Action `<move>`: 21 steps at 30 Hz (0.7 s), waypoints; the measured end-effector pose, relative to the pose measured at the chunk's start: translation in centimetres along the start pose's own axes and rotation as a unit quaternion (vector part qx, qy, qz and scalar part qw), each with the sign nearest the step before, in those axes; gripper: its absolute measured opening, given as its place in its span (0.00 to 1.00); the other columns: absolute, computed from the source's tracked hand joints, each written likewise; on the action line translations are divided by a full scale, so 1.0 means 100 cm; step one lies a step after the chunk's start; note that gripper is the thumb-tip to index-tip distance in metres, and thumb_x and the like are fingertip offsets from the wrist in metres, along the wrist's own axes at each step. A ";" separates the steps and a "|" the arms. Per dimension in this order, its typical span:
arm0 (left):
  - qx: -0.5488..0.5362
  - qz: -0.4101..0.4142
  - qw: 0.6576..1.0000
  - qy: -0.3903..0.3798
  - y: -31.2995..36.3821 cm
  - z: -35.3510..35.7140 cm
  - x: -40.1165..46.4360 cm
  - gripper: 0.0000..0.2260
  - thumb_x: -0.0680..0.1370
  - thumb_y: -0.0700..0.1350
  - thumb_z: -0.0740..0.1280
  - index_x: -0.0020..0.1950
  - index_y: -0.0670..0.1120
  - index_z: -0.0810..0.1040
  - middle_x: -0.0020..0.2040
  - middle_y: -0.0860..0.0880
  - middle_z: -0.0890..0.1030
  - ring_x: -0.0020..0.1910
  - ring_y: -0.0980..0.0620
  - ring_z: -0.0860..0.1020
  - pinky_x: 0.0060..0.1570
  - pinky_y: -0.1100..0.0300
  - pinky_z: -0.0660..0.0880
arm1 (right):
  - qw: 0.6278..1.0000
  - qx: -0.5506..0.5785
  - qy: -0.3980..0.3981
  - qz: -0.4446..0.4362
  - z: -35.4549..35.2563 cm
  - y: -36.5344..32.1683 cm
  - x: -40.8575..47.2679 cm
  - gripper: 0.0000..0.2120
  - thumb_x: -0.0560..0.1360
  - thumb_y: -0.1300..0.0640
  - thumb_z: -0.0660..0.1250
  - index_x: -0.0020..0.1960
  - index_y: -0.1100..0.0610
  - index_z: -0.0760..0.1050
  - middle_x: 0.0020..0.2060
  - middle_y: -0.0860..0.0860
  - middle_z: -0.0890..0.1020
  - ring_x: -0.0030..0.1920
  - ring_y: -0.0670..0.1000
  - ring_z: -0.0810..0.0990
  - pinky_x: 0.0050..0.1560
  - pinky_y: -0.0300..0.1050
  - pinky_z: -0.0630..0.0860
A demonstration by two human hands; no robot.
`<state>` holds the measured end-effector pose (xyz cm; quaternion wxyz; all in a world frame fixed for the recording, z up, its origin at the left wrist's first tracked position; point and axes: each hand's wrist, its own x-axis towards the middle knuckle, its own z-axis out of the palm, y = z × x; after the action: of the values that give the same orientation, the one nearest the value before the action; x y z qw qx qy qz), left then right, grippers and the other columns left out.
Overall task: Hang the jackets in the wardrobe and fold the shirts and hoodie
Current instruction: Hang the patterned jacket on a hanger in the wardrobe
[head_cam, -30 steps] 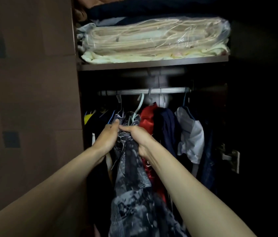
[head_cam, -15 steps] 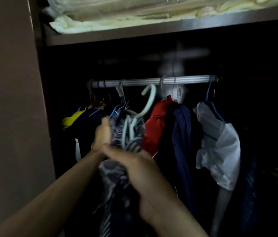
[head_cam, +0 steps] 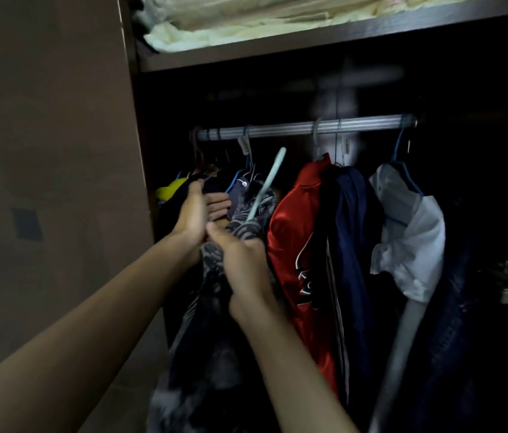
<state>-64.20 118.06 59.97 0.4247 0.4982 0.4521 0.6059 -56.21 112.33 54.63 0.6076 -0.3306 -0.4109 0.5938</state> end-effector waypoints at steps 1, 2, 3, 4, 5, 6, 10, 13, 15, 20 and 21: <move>0.010 0.005 1.000 0.007 0.000 -0.001 -0.005 0.30 0.85 0.58 0.45 0.66 0.40 0.78 0.65 0.42 0.80 0.64 0.45 0.77 0.66 0.51 0.70 | 0.999 -0.012 0.029 -0.013 0.000 0.005 0.005 0.14 0.76 0.60 0.72 0.52 0.72 0.80 0.39 0.57 0.83 0.39 0.54 0.82 0.40 0.47 0.77; 0.022 0.007 1.000 0.009 -0.002 -0.001 -0.009 0.30 0.85 0.59 0.45 0.65 0.41 0.79 0.64 0.44 0.81 0.65 0.47 0.77 0.68 0.50 0.70 | 0.996 -0.050 0.065 -0.028 -0.009 -0.008 0.017 0.15 0.76 0.62 0.71 0.53 0.75 0.79 0.39 0.58 0.81 0.41 0.53 0.80 0.39 0.46 0.74; 0.030 0.007 0.999 0.008 -0.002 0.000 -0.015 0.30 0.85 0.59 0.45 0.66 0.42 0.79 0.64 0.45 0.81 0.65 0.48 0.77 0.70 0.49 0.69 | 0.993 -0.071 0.077 -0.053 -0.018 -0.006 0.029 0.14 0.76 0.62 0.71 0.53 0.75 0.79 0.40 0.57 0.80 0.43 0.53 0.80 0.40 0.45 0.72; 0.037 0.006 0.999 0.004 -0.004 0.001 -0.019 0.30 0.84 0.60 0.45 0.66 0.43 0.79 0.64 0.46 0.81 0.66 0.49 0.77 0.71 0.48 0.68 | 0.991 -0.096 0.085 -0.043 -0.023 -0.005 0.035 0.12 0.76 0.61 0.71 0.50 0.72 0.80 0.41 0.56 0.80 0.45 0.53 0.81 0.42 0.45 0.71; 0.045 0.003 0.999 0.000 -0.004 0.003 -0.024 0.31 0.84 0.61 0.45 0.67 0.44 0.79 0.65 0.46 0.81 0.66 0.49 0.77 0.71 0.48 0.67 | 0.987 -0.123 0.097 -0.046 -0.026 -0.008 0.039 0.09 0.77 0.59 0.72 0.48 0.66 0.80 0.42 0.55 0.79 0.46 0.52 0.80 0.43 0.44 0.71; 0.051 -0.002 0.999 -0.005 -0.004 0.004 -0.026 0.31 0.84 0.61 0.45 0.68 0.44 0.78 0.65 0.46 0.81 0.66 0.48 0.76 0.71 0.48 0.67 | 0.984 -0.129 0.112 -0.044 -0.029 -0.018 0.046 0.08 0.77 0.58 0.72 0.50 0.64 0.80 0.44 0.54 0.79 0.46 0.51 0.78 0.45 0.42 0.70; 0.071 -0.008 0.997 -0.022 -0.001 0.012 -0.026 0.33 0.83 0.64 0.46 0.71 0.42 0.75 0.67 0.44 0.79 0.67 0.47 0.76 0.68 0.50 0.67 | 0.979 -0.124 0.141 -0.076 -0.031 -0.044 0.092 0.08 0.75 0.60 0.72 0.51 0.64 0.80 0.50 0.59 0.85 0.50 0.56 0.84 0.53 0.51 0.81; 0.076 -0.003 0.997 -0.017 -0.001 0.014 -0.016 0.34 0.83 0.66 0.48 0.72 0.42 0.74 0.69 0.44 0.77 0.68 0.46 0.75 0.70 0.49 0.67 | 0.971 -0.159 0.143 -0.106 -0.014 -0.064 0.124 0.07 0.74 0.60 0.73 0.39 0.59 0.78 0.49 0.59 0.86 0.47 0.56 0.84 0.53 0.54 0.82; 0.066 0.000 0.998 -0.022 -0.002 0.014 -0.008 0.34 0.82 0.67 0.50 0.72 0.41 0.74 0.68 0.43 0.78 0.67 0.46 0.76 0.72 0.49 0.68 | 0.966 -0.187 0.143 -0.107 -0.006 -0.080 0.143 0.04 0.74 0.60 0.73 0.43 0.61 0.80 0.49 0.60 0.86 0.49 0.57 0.85 0.55 0.54 0.81; 0.049 -0.022 0.998 -0.045 -0.002 0.017 0.001 0.33 0.82 0.65 0.52 0.74 0.40 0.71 0.71 0.42 0.75 0.70 0.43 0.73 0.70 0.51 0.67 | 0.945 -0.290 0.137 -0.068 -0.021 -0.114 0.192 0.09 0.78 0.62 0.65 0.55 0.64 0.80 0.55 0.56 0.83 0.56 0.55 0.82 0.48 0.46 0.82; 0.047 -0.025 0.997 -0.054 -0.003 0.016 0.002 0.33 0.83 0.65 0.52 0.74 0.40 0.71 0.72 0.42 0.74 0.71 0.43 0.73 0.69 0.52 0.67 | 0.942 -0.307 0.126 -0.055 -0.027 -0.118 0.196 0.09 0.80 0.63 0.63 0.56 0.62 0.79 0.54 0.54 0.80 0.54 0.52 0.79 0.40 0.38 0.80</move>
<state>-62.62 118.50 59.85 0.4396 0.5377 0.4693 0.5453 -49.36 131.10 66.06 0.5554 -0.5500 -0.5106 0.3581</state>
